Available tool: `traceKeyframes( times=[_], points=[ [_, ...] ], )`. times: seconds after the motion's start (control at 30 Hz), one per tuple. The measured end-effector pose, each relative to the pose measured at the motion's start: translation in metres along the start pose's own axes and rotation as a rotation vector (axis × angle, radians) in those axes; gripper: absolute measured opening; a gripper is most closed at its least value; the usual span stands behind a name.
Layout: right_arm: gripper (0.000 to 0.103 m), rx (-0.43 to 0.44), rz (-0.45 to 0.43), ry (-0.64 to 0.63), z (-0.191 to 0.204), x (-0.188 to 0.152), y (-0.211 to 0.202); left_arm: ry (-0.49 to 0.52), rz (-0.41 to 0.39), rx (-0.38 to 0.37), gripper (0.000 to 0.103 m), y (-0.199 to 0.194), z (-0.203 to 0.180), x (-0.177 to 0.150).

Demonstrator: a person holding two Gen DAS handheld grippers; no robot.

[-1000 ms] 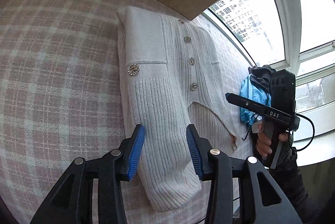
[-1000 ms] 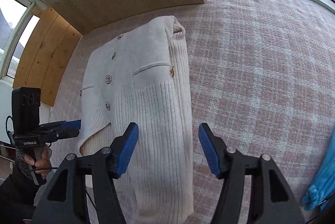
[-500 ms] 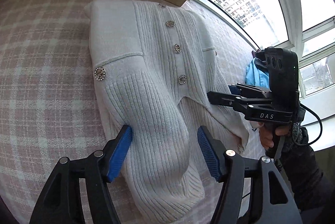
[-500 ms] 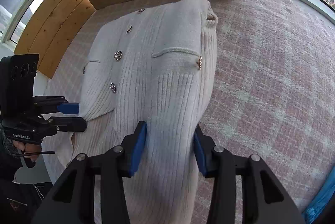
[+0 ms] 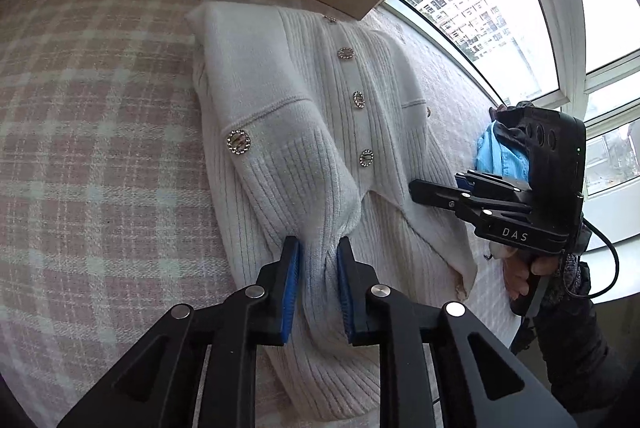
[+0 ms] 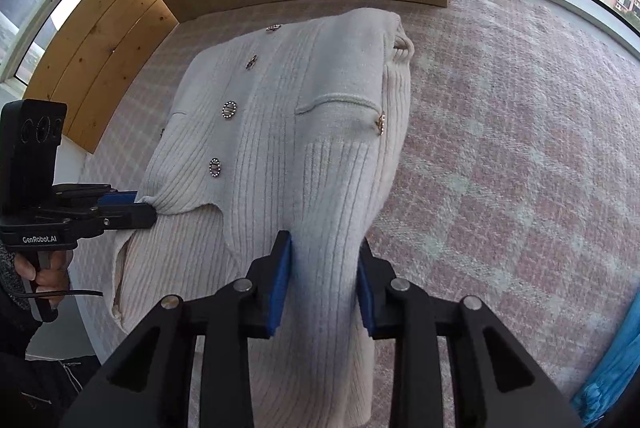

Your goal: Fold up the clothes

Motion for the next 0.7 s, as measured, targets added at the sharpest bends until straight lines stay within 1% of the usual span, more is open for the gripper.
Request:
traceKeyframes(
  times=[0.03,0.1,0.13,0.17,0.2,0.27,0.4,0.47,0.5,0.57,0.63,0.67,0.7],
  points=[
    [0.030,0.000,0.002,0.001,0.001,0.001,0.001,0.010,-0.008,0.040,0.027,-0.003,0.001,-0.001],
    [0.031,-0.001,0.006,-0.001,0.003,0.002,0.003,0.031,-0.025,0.119,0.047,-0.010,0.004,-0.002],
    [0.032,-0.001,0.007,-0.002,0.004,0.003,0.004,0.042,-0.033,0.159,0.049,-0.014,0.005,-0.003],
    [0.033,-0.001,0.009,-0.002,0.005,0.003,0.005,0.052,-0.041,0.199,0.054,-0.017,0.006,-0.004],
    [0.033,-0.002,0.011,-0.003,0.006,0.004,0.007,0.057,-0.045,0.228,0.063,-0.019,0.008,-0.004],
    [0.035,-0.005,0.014,-0.012,0.009,0.005,0.009,0.044,-0.031,0.243,0.065,-0.015,0.011,-0.001],
    [0.037,-0.001,0.017,-0.025,0.013,0.007,0.012,-0.013,0.051,0.193,0.067,0.008,0.011,0.004],
    [0.037,0.005,0.019,-0.028,0.013,0.007,0.013,-0.031,0.086,0.160,0.067,0.019,0.010,0.007],
    [0.037,0.009,0.020,-0.029,0.014,0.008,0.014,-0.020,0.081,0.145,0.067,0.020,0.010,0.008],
    [0.037,0.013,0.017,-0.035,0.014,0.005,0.014,0.007,0.072,0.148,0.065,0.021,0.007,0.009],
    [0.035,0.011,0.012,-0.047,0.017,0.006,0.016,0.014,0.070,0.128,0.055,0.022,0.005,0.010],
    [0.035,0.013,0.009,-0.050,0.019,0.007,0.016,0.015,0.069,0.111,0.034,0.023,0.005,0.010],
    [0.033,0.024,0.004,-0.043,0.020,0.008,0.015,0.016,0.067,0.098,0.033,0.024,0.004,0.011]
  ],
)
Point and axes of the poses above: each gripper's, at about its wrist camera, not at the fingertips, and y roughly the way its jaws point, z to its left, x to its top, the point moved 6 cm from there along y, roughly the way its jaws point, and after that the axes turned 1 degree about y, right-handed, at the moved point
